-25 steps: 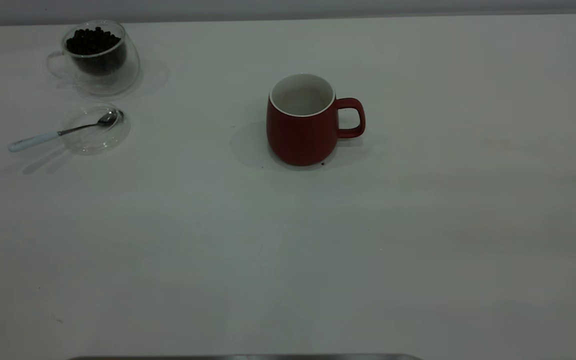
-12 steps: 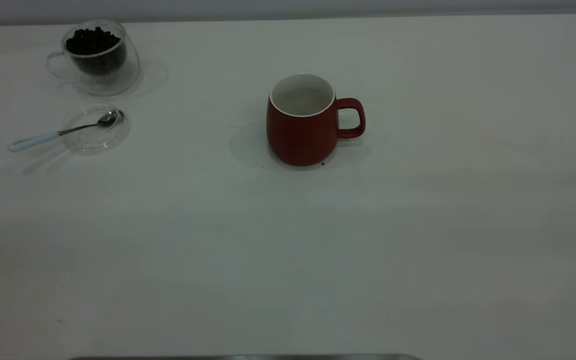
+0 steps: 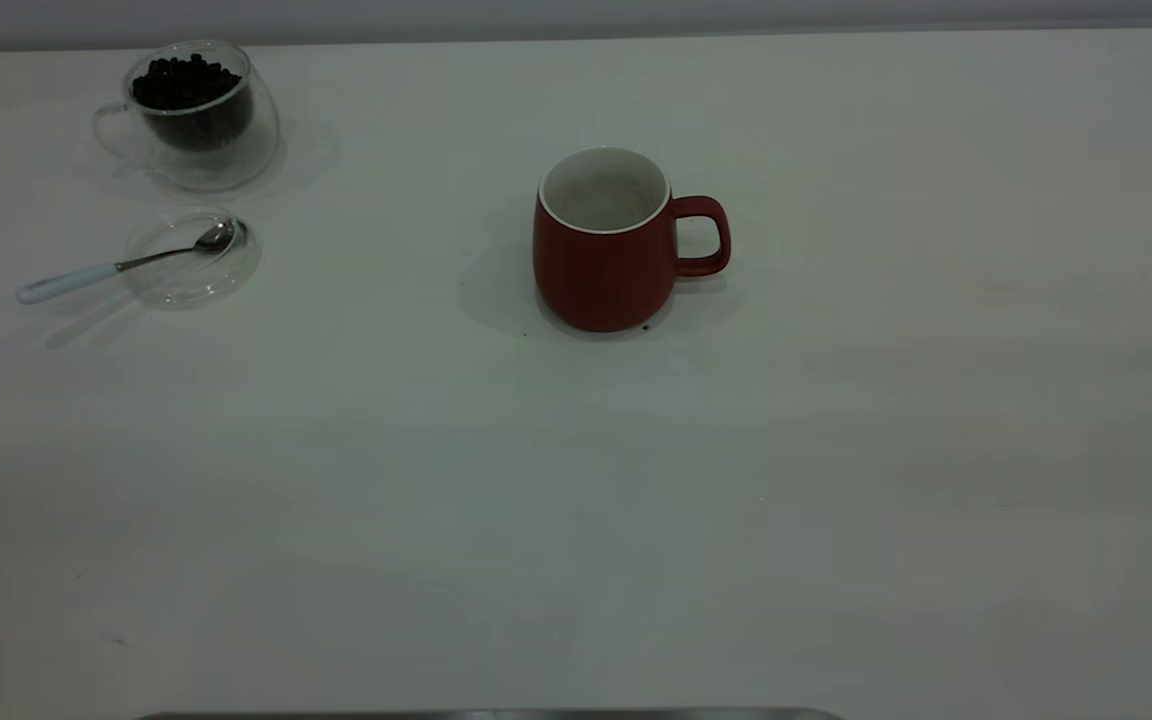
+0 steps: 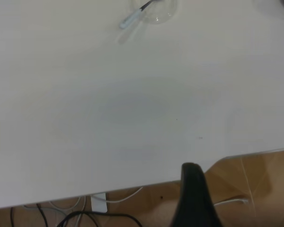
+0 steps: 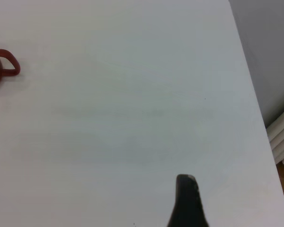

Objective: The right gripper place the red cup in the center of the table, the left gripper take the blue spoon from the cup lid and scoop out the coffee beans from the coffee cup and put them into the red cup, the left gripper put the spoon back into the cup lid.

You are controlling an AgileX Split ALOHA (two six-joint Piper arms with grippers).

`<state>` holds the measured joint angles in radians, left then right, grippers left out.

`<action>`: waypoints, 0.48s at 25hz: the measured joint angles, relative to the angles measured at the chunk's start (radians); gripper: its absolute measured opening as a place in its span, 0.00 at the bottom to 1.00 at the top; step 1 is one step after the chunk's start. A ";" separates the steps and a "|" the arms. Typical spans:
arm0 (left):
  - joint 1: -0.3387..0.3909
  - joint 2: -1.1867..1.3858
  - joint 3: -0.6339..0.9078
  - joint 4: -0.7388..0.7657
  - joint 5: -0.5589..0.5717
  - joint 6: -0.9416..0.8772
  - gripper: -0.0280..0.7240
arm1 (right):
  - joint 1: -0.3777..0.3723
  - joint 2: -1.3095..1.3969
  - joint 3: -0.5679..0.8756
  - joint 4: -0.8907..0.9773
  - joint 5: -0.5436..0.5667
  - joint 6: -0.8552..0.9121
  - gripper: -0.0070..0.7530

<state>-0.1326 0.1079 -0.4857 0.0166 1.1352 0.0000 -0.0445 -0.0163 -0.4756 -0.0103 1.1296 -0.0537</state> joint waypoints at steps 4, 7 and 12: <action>0.000 0.000 0.000 0.000 0.000 0.000 0.81 | 0.000 0.000 0.000 0.000 0.000 0.000 0.79; 0.000 0.000 0.000 0.000 0.000 0.006 0.81 | 0.000 0.000 0.000 0.000 0.000 0.000 0.79; 0.068 -0.046 0.001 0.000 -0.001 0.006 0.81 | 0.000 0.000 0.000 0.000 0.000 0.000 0.79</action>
<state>-0.0648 0.0622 -0.4850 0.0162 1.1344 0.0060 -0.0445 -0.0163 -0.4756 -0.0103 1.1296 -0.0537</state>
